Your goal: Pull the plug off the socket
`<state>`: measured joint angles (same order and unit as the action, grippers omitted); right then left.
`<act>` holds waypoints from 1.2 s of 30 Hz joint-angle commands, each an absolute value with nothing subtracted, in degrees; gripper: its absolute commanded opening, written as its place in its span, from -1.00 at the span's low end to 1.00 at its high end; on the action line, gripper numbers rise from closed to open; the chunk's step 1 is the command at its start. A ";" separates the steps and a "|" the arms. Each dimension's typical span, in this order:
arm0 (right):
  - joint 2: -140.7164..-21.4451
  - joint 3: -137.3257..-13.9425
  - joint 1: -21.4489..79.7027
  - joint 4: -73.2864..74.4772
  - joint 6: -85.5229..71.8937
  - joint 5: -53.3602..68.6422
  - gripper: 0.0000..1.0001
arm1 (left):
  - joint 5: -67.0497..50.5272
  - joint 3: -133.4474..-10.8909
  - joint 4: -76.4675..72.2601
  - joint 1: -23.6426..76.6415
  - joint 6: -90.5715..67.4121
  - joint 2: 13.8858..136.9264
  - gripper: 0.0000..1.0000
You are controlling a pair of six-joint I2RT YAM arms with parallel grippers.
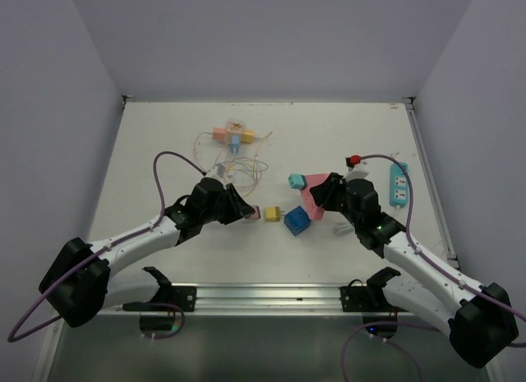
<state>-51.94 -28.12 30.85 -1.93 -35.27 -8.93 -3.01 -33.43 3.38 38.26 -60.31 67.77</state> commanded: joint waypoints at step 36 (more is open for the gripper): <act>-51.33 -33.75 31.11 -6.33 -30.67 4.92 -1.00 | -3.60 -41.73 -1.59 37.79 -60.81 69.08 0.99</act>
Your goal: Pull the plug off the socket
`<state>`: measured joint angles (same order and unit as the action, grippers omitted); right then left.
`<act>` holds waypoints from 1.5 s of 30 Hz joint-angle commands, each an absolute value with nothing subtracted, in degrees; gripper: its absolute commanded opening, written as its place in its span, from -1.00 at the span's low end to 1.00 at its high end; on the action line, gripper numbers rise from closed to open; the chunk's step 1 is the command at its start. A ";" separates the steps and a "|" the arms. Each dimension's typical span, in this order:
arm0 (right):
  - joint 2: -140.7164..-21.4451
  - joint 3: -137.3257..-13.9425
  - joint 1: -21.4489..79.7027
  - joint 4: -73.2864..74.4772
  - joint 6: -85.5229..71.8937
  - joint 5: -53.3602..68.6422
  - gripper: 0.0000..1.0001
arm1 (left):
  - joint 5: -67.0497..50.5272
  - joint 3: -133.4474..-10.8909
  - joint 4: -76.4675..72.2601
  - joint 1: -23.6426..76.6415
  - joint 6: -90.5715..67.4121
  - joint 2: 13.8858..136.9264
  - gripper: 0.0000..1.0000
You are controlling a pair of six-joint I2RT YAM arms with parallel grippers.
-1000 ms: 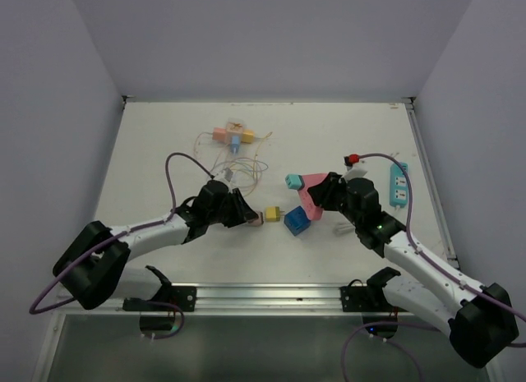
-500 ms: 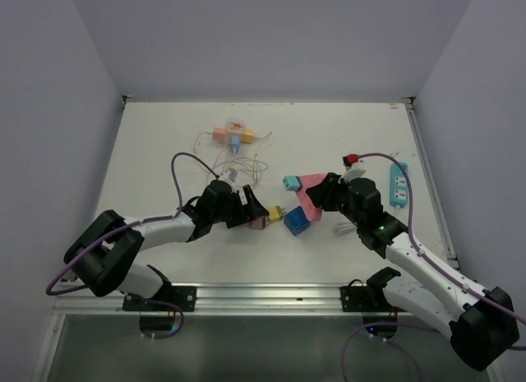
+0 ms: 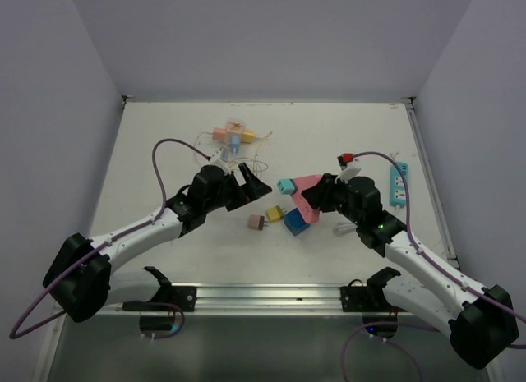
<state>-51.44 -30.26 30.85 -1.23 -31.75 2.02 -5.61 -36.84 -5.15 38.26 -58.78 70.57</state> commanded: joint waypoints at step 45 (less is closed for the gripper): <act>-50.63 -29.62 31.29 -8.44 -31.38 1.42 -1.00 | -0.26 -51.42 -0.18 46.05 -77.34 78.75 -1.00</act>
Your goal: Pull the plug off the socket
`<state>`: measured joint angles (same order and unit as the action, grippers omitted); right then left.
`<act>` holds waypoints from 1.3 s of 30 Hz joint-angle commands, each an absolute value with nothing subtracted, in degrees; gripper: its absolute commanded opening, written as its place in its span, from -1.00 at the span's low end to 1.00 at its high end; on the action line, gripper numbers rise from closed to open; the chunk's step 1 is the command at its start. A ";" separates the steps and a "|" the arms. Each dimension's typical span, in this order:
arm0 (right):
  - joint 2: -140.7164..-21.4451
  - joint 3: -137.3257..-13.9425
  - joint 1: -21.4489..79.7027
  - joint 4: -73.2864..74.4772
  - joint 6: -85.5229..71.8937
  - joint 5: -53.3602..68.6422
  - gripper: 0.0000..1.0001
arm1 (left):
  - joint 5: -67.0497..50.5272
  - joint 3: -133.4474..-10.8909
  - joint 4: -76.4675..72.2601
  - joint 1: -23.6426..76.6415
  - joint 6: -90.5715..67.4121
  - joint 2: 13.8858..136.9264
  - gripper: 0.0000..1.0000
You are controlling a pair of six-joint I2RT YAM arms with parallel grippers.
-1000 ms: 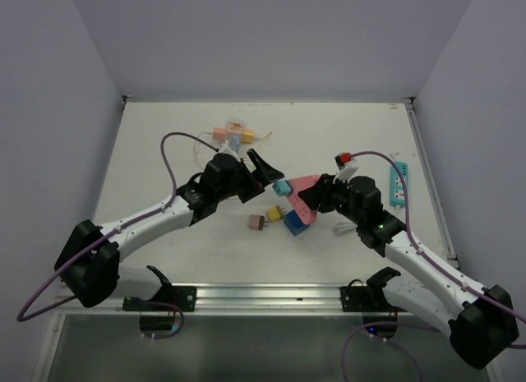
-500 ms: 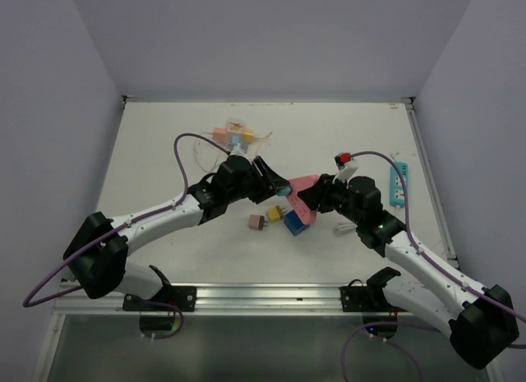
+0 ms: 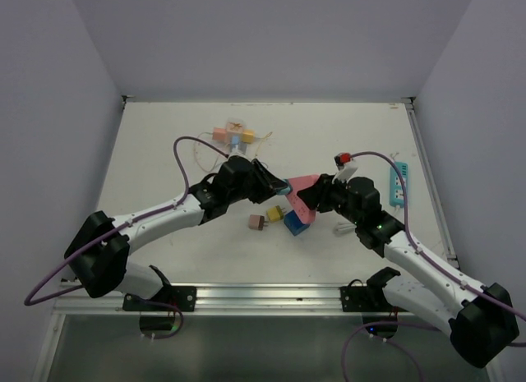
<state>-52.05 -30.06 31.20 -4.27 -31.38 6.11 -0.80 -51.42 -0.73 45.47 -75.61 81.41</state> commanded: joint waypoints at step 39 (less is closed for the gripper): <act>-46.85 -28.92 31.11 -1.41 -32.26 -10.02 -1.00 | -8.79 -28.92 -1.93 31.99 -52.66 62.49 -0.88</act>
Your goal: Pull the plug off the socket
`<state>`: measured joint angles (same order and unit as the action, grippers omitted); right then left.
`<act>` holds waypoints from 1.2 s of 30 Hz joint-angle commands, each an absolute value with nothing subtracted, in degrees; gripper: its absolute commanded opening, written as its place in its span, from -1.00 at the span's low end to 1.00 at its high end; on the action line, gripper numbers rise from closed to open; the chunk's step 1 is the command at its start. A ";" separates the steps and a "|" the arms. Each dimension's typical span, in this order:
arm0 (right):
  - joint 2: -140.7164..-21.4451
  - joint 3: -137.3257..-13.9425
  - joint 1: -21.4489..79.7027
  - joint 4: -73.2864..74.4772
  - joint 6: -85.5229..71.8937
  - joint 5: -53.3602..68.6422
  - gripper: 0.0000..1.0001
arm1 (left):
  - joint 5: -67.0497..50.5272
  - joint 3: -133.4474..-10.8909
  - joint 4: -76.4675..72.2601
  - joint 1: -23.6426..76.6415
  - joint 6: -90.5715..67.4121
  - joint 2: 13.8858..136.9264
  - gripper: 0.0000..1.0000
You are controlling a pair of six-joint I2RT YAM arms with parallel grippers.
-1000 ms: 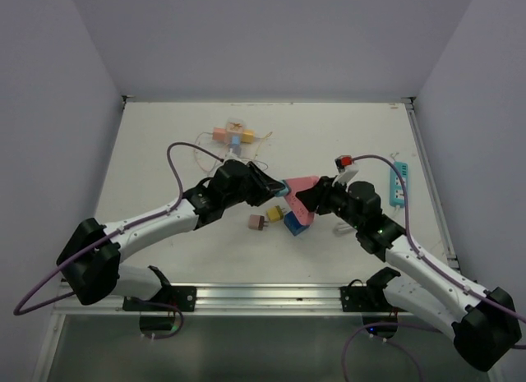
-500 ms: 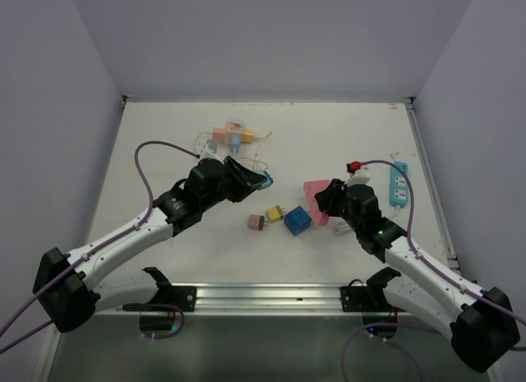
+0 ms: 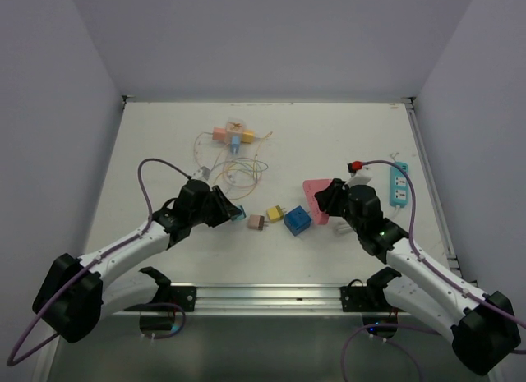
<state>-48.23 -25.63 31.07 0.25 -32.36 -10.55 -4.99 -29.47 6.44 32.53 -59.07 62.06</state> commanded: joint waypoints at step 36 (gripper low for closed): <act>-47.46 -31.73 30.06 2.02 -31.91 -13.62 -1.00 | -5.19 -28.29 1.99 31.38 -51.68 66.36 0.99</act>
<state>-47.09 -28.01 30.83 3.40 -32.32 -11.22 -7.51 -25.04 -3.88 31.88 -53.30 68.58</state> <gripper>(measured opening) 0.375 0.993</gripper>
